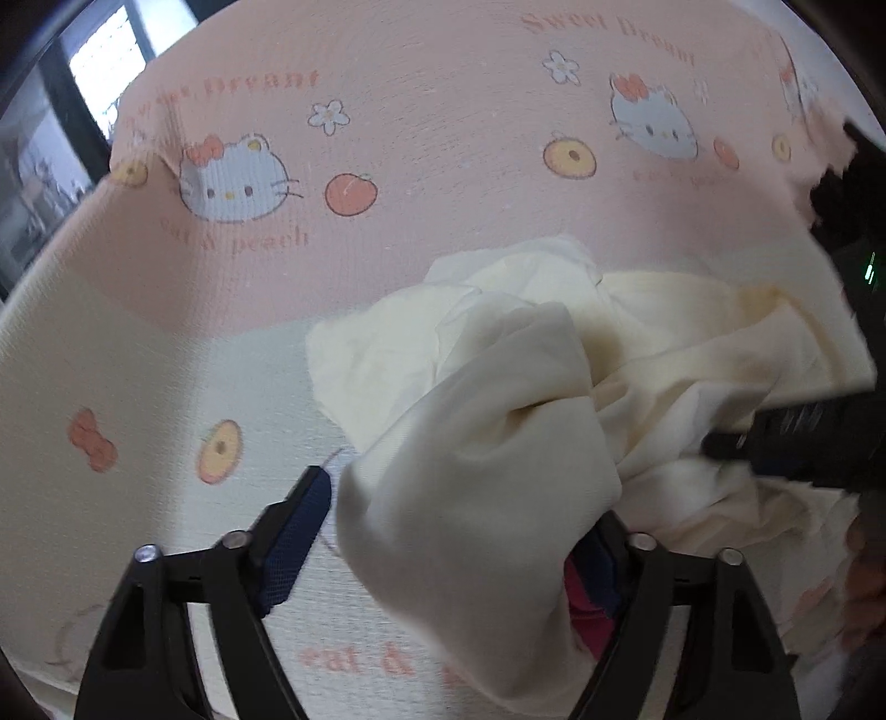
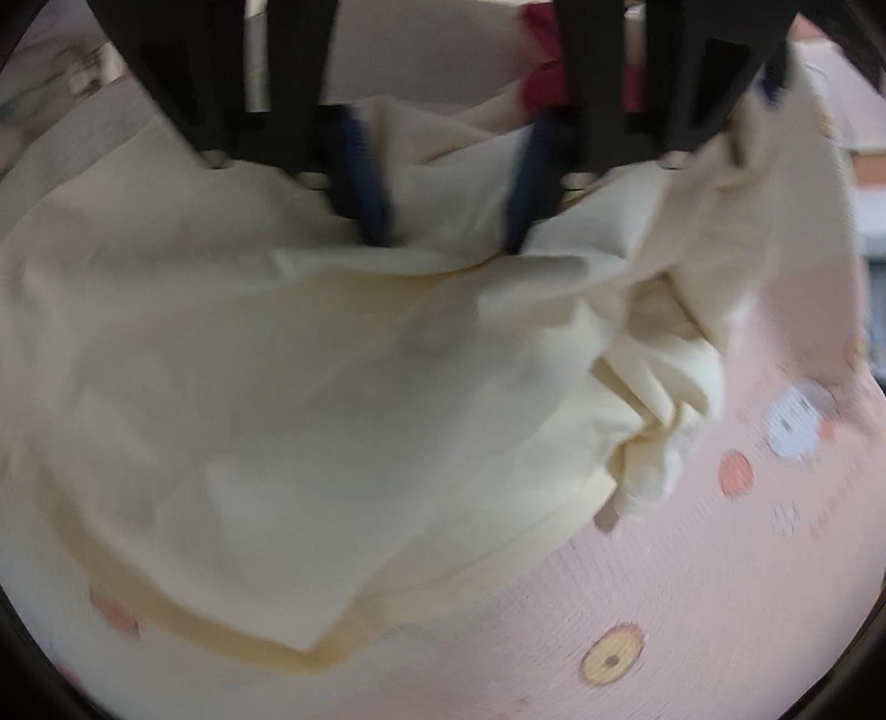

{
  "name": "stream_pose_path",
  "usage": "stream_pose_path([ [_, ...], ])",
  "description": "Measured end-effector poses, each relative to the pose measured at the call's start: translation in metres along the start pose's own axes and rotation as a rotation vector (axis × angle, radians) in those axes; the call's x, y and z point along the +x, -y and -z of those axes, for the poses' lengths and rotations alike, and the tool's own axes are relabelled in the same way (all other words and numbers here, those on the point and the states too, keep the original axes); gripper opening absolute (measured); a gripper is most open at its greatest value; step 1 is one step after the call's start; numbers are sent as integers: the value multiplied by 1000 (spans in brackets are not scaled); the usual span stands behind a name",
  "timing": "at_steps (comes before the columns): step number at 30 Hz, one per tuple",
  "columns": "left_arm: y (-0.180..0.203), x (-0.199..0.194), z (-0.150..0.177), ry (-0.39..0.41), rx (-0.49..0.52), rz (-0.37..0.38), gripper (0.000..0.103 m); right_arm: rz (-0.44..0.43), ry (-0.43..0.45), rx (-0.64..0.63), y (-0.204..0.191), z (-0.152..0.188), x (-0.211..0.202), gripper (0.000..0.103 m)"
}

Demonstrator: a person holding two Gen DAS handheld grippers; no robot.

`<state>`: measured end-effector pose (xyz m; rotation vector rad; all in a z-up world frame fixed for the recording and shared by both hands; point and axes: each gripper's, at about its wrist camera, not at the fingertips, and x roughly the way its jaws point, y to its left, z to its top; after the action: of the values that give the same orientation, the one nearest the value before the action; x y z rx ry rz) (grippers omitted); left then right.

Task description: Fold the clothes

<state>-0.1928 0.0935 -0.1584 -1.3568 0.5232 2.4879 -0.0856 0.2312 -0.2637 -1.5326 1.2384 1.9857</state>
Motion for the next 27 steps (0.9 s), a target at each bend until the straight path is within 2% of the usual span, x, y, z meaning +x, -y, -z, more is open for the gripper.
stream_pose_path([
  [1, 2, -2, -1, -9, -12, 12, 54, 26, 11, -41, -4, 1, 0, 27],
  [3, 5, -7, -5, -14, -27, 17, 51, 59, 37, -134, -13, 3, -2, 16],
  [6, 6, -18, -9, 12, -17, 24, 45, 114, 95, -249, -26, 6, -11, 11],
  [11, -3, -34, -15, 17, -50, 48, 39, 173, 198, -326, -39, 3, -32, 10],
  [14, -16, -45, -18, 14, -123, 77, 36, 220, 269, -365, -57, 7, -41, 9],
  [16, -26, -56, -19, 28, -174, 110, 35, 242, 305, -377, -54, 5, -51, 9],
  [19, -36, -65, -19, 44, -182, 61, 31, 269, 348, -378, -44, -7, -64, 9],
  [23, -53, -72, -18, 57, -208, 24, 31, 288, 390, -336, -17, -22, -87, 9],
  [24, -58, -73, -18, 60, -211, -14, 30, 288, 396, -321, -9, -24, -95, 9],
  [25, -63, -74, -17, 63, -214, -51, 23, 297, 409, -307, -3, -26, -102, 9],
  [27, -75, -76, -16, 65, -222, -101, 22, 385, 471, -298, 2, -31, -112, 1],
])
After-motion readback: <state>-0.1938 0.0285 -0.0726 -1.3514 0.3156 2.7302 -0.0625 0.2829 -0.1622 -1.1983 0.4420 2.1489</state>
